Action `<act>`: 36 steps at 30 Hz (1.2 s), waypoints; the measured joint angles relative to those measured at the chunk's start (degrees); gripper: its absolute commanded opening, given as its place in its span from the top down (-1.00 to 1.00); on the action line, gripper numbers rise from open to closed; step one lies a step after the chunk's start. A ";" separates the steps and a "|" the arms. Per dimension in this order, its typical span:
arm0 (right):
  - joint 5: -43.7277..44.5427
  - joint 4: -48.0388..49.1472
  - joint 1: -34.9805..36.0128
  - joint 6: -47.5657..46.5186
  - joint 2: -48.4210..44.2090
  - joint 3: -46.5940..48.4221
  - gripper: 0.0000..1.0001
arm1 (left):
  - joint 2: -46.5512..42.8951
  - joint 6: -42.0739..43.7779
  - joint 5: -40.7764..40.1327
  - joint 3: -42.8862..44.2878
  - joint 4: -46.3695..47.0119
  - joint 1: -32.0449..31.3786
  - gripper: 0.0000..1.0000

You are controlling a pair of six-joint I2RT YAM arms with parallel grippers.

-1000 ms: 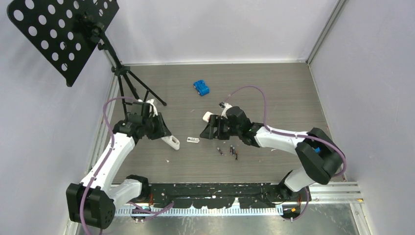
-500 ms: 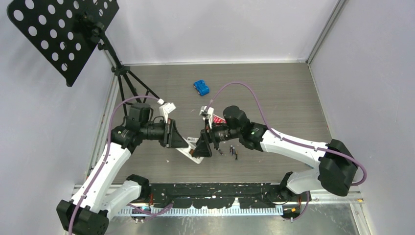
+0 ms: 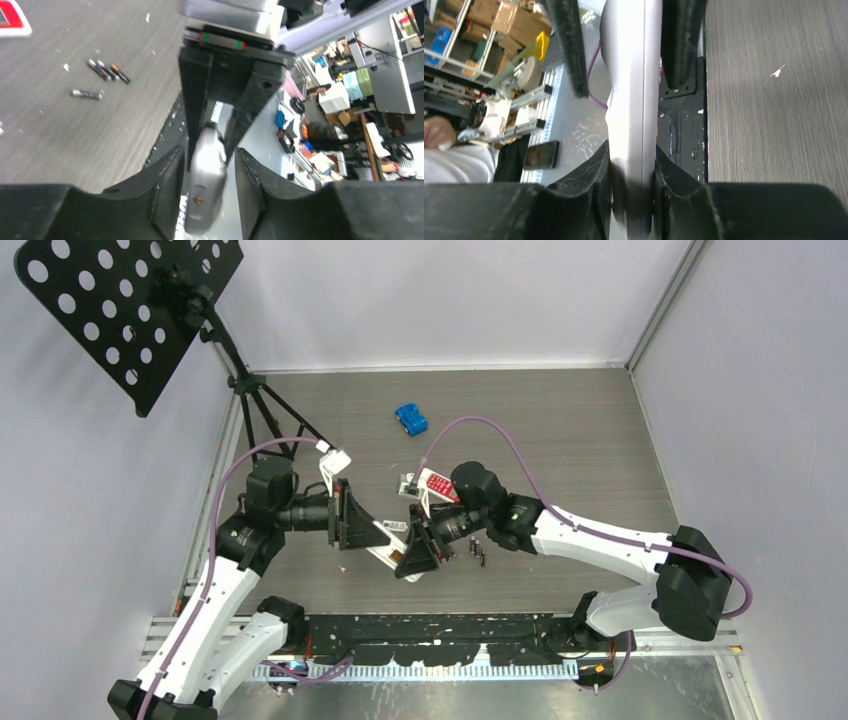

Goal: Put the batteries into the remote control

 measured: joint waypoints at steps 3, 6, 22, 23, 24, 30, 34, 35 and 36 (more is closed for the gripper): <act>3.21 3.08 0.07 2.78 -1.01 -0.17 0.73 | -0.35 -7.56 -3.61 -1.55 8.17 -0.04 -0.29; 7.67 8.11 0.15 6.54 -2.80 -1.62 0.73 | -1.16 -16.39 -8.26 -5.07 18.18 -0.04 -0.28; 16.83 27.71 -1.16 25.90 -2.43 -4.31 0.72 | -3.78 -41.22 -19.93 -13.90 50.40 -0.07 0.17; 16.76 28.70 -1.44 26.88 -1.90 -4.31 0.71 | -3.78 -41.40 -19.65 -13.92 50.64 -0.07 0.41; 16.63 29.57 -1.79 27.82 -1.36 -4.31 0.67 | -3.80 -41.40 -19.32 -13.92 50.84 -0.07 0.70; 15.04 31.67 -3.23 30.47 -0.57 -4.35 -0.67 | -3.78 -36.81 -17.84 -13.49 49.48 0.04 1.00; 18.18 27.85 -5.86 28.11 -3.04 -6.16 -0.72 | -3.76 -30.32 -18.80 -13.09 43.85 0.07 1.00; 19.37 25.59 -6.64 27.12 -4.46 -6.78 -0.70 | -3.74 -28.17 -19.23 -12.83 42.40 0.07 1.00; 20.72 22.67 -7.41 26.01 -6.10 -7.17 -0.66 | -3.65 -26.16 -19.58 -12.61 41.33 0.07 1.00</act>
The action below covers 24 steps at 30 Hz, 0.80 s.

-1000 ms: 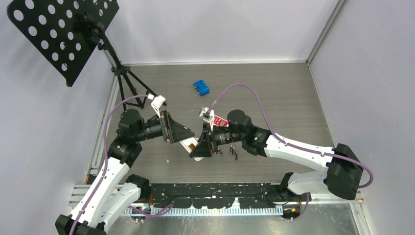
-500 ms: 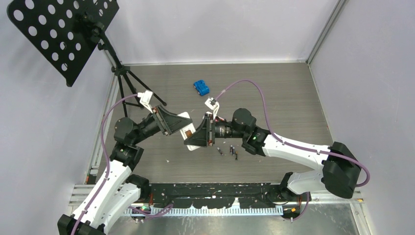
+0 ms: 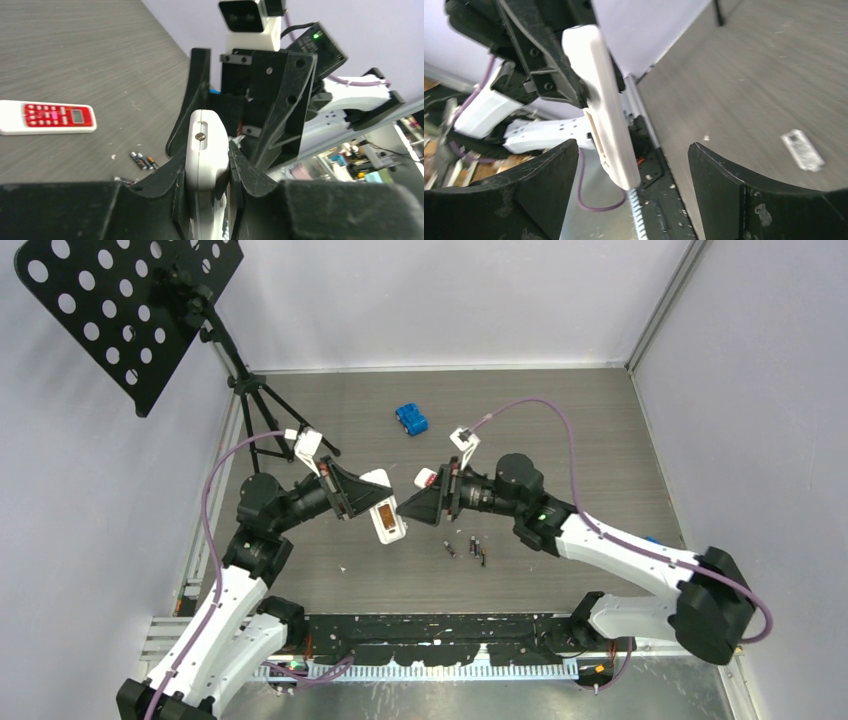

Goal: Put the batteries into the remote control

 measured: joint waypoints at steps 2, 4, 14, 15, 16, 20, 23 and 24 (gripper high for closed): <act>3.37 -5.95 -1.16 -2.40 -3.17 -0.04 -0.51 | 0.31 3.34 -0.44 0.46 -1.44 0.00 1.00; 7.63 -12.94 -1.73 -5.33 -5.92 0.50 -0.34 | 1.05 6.84 -0.42 1.05 -2.36 -0.02 1.00; 24.28 -38.34 -1.62 -14.12 -2.51 3.08 -0.05 | 4.74 17.46 0.90 1.38 -2.99 -0.02 1.00; 24.90 -39.21 -1.40 -14.51 -1.55 3.08 -0.03 | 4.87 17.86 0.90 1.38 -3.02 0.00 1.00; 25.81 -40.13 -1.03 -14.95 -0.39 3.15 0.01 | 4.90 18.05 0.87 1.38 -3.04 -0.02 1.00; 29.27 -42.86 1.09 -16.28 4.74 4.50 0.15 | 4.76 18.51 -0.24 1.38 -3.63 -0.02 1.00; 31.19 -43.71 2.67 -16.90 8.61 6.03 0.15 | 4.07 18.88 -2.16 1.38 -4.94 -0.02 1.00; 31.93 -43.91 3.19 -17.07 9.77 6.51 0.15 | 3.65 19.02 -2.95 1.38 -5.64 0.00 1.00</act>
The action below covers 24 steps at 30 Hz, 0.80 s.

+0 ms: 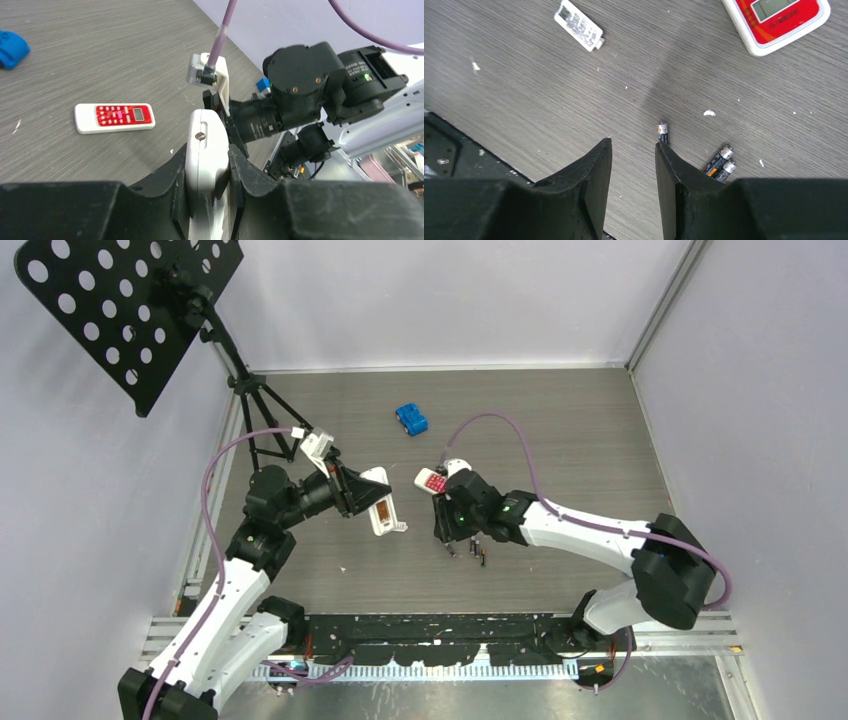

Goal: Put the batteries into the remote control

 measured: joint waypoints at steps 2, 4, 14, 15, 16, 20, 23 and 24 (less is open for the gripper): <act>1.44 -0.48 1.07 -0.39 2.01 0.87 0.15 | -0.85 0.22 -1.84 -0.02 -1.53 -0.02 1.00; 3.10 -1.09 2.25 -0.72 4.24 1.92 0.16 | -1.57 0.26 -3.23 -0.02 -2.58 -0.02 1.00; 10.10 -4.76 4.46 -1.25 12.39 5.11 0.14 | -2.32 0.22 -5.70 -0.46 -5.03 -0.02 1.00; 10.56 -5.11 4.50 -1.27 12.92 5.27 0.14 | -2.29 0.20 -5.81 -0.46 -5.11 -0.02 1.00; 10.95 -5.38 4.50 -1.38 13.38 5.38 0.14 | -2.16 0.17 -5.86 -0.46 -5.14 -0.02 1.00; 11.56 -6.36 4.59 -1.75 14.58 5.46 0.16 | -1.53 0.00 -6.12 -0.46 -5.14 -0.02 1.00; 11.43 -6.69 4.76 -2.10 15.43 5.49 0.16 | -1.03 -0.20 -6.27 -0.46 -5.14 0.00 1.00; 11.30 -6.75 4.83 -2.21 15.65 5.49 0.17 | -0.96 -0.22 -6.29 -0.46 -5.14 0.00 1.00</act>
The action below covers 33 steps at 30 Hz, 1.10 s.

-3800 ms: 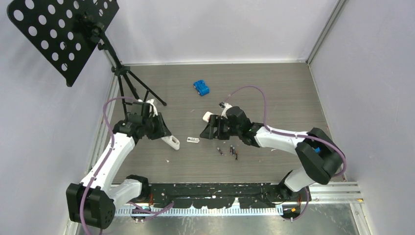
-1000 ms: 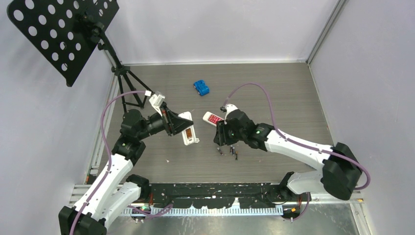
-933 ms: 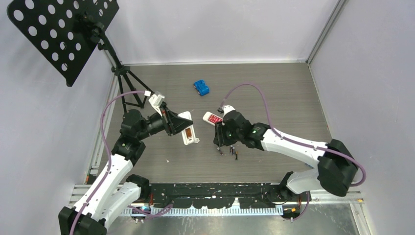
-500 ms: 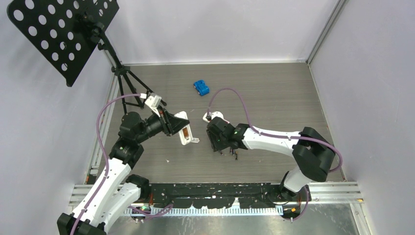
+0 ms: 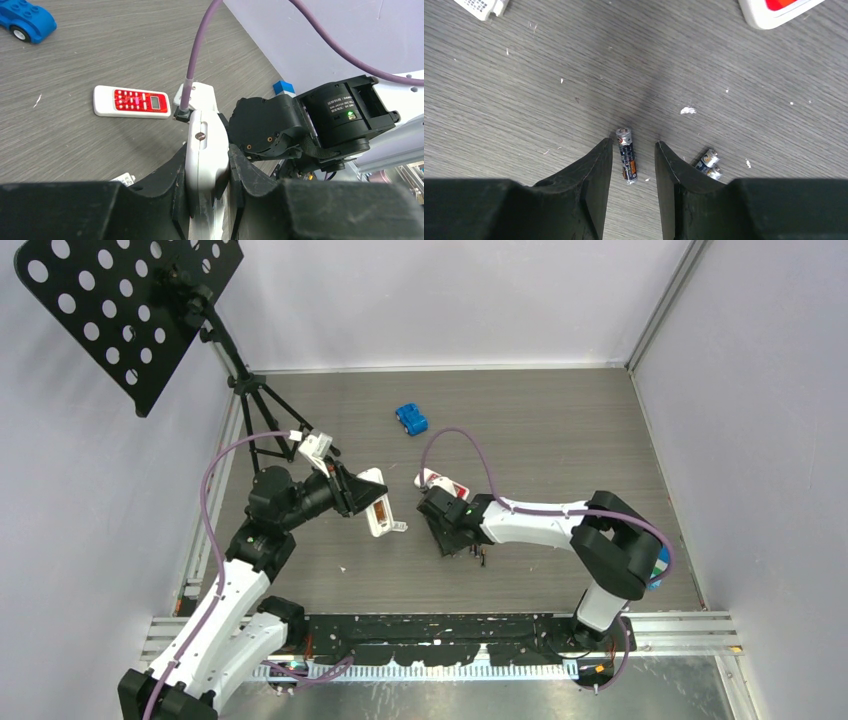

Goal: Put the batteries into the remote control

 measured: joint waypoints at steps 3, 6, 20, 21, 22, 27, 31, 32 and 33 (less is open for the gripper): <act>-0.70 -0.31 0.09 -0.15 0.96 0.26 0.23 | 0.11 -0.04 0.00 0.00 0.00 0.00 1.00; -1.22 -0.31 0.09 -0.17 1.42 0.79 0.47 | 0.11 -0.35 0.00 0.00 0.00 -0.02 1.00; 3.76 0.37 0.24 1.09 -2.69 -0.31 0.84 | 1.79 -4.57 -1.57 0.00 0.11 -0.02 1.00; 3.80 1.18 0.28 1.25 -5.29 -1.16 0.84 | 2.34 -5.60 -1.88 -0.02 0.20 0.00 1.00; 3.80 2.23 0.31 1.36 -7.78 -1.88 0.83 | 2.97 -6.73 -1.99 -0.07 0.42 -0.02 1.00; 2.64 12.66 1.36 2.71 -22.08 -4.33 0.83 | 6.14 -13.33 -2.45 -0.68 2.75 -0.02 1.00; 1.86 22.03 3.87 3.02 -25.44 -4.33 0.84 | 7.93 -17.84 -2.93 -0.76 3.93 0.00 1.00; 1.70 24.09 4.63 2.99 -25.51 -4.33 0.84 | 8.20 -18.75 -2.99 -0.76 4.11 -0.02 1.00; 1.64 25.64 5.22 2.93 -25.49 -4.33 0.84 | 8.46 -19.61 -2.99 -0.76 4.26 -0.02 1.00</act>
